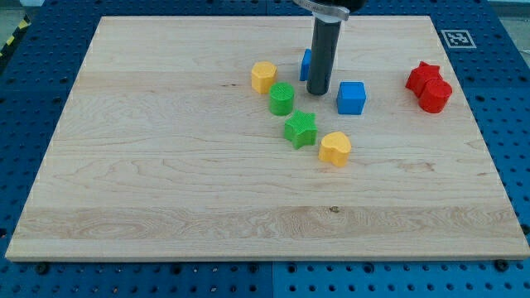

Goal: Slide the blue cube to the bottom left of the red circle

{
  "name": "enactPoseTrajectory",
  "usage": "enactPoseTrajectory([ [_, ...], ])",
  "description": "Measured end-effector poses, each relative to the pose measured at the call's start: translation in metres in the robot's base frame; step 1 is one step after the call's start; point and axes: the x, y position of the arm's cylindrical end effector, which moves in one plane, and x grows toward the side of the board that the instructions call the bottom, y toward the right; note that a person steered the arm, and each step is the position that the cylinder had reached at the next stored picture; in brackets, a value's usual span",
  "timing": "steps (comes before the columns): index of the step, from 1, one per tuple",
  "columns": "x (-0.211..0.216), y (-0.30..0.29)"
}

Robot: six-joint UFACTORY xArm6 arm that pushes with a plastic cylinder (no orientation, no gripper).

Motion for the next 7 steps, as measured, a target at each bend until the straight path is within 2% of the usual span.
enactPoseTrajectory([
  [3, 0.018, 0.058],
  [7, 0.033, 0.071],
])
